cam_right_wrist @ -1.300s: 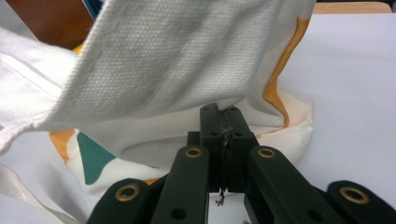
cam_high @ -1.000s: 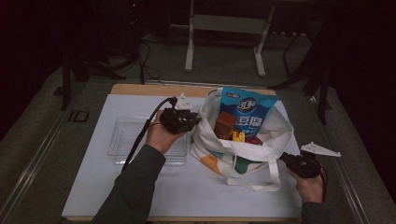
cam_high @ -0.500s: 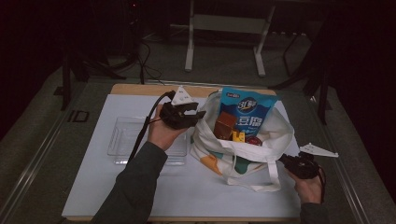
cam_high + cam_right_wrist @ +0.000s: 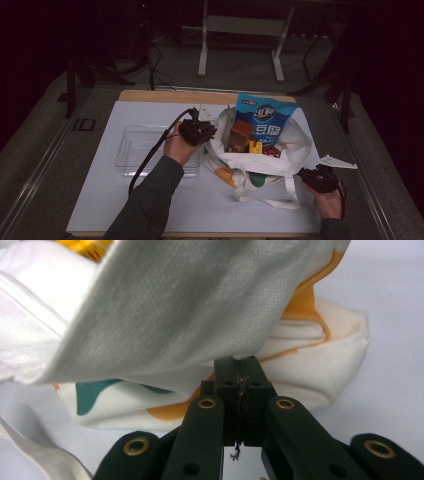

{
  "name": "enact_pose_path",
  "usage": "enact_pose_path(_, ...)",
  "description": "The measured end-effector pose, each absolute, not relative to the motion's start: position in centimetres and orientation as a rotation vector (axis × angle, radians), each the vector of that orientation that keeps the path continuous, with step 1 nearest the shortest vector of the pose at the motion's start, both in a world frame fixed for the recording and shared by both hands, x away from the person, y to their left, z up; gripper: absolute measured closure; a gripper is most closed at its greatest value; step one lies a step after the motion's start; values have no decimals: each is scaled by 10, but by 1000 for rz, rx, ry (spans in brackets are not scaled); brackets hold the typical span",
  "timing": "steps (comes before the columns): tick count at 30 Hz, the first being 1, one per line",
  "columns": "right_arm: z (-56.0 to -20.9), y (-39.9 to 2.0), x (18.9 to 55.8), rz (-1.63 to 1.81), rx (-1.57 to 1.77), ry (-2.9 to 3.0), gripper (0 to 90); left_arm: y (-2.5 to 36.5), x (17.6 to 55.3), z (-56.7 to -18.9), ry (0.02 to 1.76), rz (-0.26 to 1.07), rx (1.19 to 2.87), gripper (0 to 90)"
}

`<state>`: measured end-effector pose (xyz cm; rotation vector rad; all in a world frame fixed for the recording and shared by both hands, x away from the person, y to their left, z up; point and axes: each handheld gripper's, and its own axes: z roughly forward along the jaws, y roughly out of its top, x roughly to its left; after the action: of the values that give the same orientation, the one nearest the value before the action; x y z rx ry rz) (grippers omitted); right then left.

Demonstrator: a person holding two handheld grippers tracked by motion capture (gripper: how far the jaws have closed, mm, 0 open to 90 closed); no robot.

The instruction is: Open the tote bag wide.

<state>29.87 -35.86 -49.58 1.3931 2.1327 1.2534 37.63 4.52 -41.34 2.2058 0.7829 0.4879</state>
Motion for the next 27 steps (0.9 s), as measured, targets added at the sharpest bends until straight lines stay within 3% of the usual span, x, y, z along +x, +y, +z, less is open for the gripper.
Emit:
enact_pose_path(6, -508, -353, 301, 1115, 1411, 2206, 900, 38, 381, -429, 808, 481, 2257, 814)
enact_pose_path(8, -520, -345, 303, 901, 1396, 2283, 900, 38, 383, -433, 822, 475, 2263, 812)
enact_pose_path(13, -522, -351, 297, 971, 1429, 2244, 891, 42, 381, -434, 827, 468, 2243, 797)
enact_pose_path(17, -510, -353, 295, 1012, 1408, 2220, 842, 45, 377, -428, 811, 478, 2234, 756)
enact_pose_path(22, -489, -353, 291, 1055, 1377, 2173, 747, 50, 366, -416, 784, 498, 2181, 630)
enact_pose_path(27, -467, -360, 284, 1090, 1374, 2091, 664, 57, 348, -398, 716, 532, 2125, 600)
